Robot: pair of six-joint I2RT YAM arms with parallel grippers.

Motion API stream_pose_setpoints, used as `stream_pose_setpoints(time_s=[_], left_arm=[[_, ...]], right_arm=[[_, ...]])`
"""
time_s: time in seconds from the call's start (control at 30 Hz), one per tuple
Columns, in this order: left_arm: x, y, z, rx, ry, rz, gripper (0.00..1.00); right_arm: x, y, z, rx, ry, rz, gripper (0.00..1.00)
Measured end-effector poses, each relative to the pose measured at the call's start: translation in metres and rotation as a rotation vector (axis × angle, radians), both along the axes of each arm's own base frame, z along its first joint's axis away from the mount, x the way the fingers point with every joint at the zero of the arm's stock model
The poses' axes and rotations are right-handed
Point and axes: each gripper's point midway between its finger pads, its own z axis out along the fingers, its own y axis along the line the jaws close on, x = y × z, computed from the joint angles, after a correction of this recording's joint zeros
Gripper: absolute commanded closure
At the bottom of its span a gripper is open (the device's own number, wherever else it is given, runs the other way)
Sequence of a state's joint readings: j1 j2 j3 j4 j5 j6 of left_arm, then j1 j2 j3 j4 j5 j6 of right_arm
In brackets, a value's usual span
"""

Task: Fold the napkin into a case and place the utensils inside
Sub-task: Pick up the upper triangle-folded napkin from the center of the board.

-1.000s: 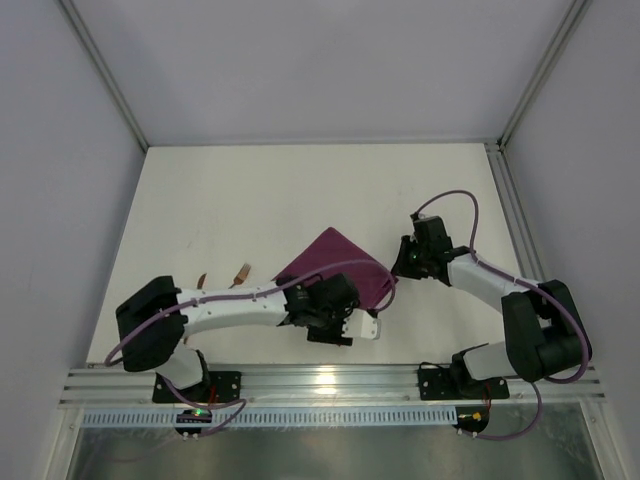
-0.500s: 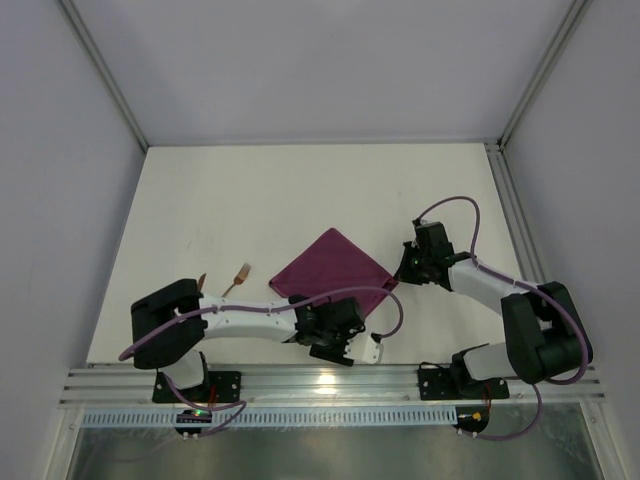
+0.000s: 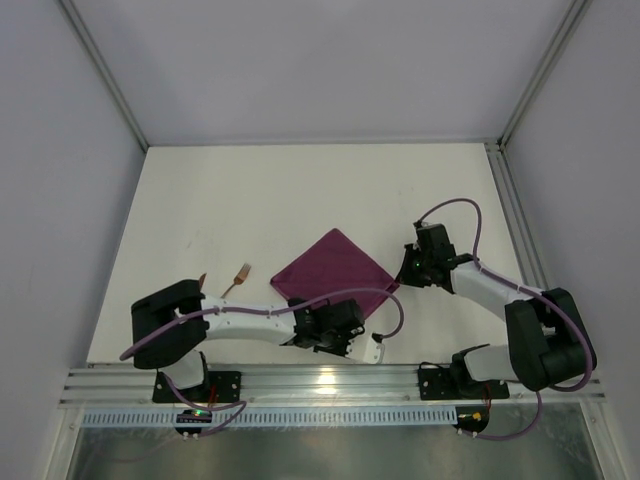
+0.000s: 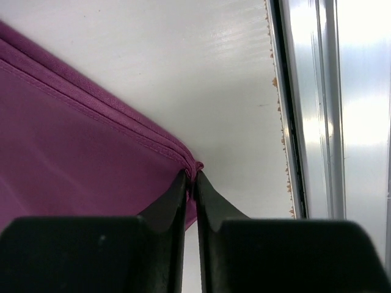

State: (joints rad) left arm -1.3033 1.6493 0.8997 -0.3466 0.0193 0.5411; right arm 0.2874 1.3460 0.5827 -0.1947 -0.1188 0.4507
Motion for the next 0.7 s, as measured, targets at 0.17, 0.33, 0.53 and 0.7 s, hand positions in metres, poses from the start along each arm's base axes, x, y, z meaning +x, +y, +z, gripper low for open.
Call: stream_pose_setpoints(time_s=[0.17,0.33,0.53,0.7], left_arm=[[-0.001,0.012,0.0,-0.002,-0.021,-0.019,1.0],[-0.002,0.023,-0.001,0.006,-0.037,-0.044,1.0],[0.001,0.031,-0.001,0.015,-0.066,-0.056,1.0],[0.002,0.041,-0.001,0.024,-0.086,-0.064,1.0]], right_arm=[[-0.01,-0.003,0.004,-0.006,0.011,0.001,0.79],[-0.017,-0.004,0.015,-0.005,0.004,0.024,0.59],[-0.023,0.002,0.019,0.015,0.025,0.073,0.4],[-0.025,0.011,0.015,0.054,0.039,0.096,0.37]])
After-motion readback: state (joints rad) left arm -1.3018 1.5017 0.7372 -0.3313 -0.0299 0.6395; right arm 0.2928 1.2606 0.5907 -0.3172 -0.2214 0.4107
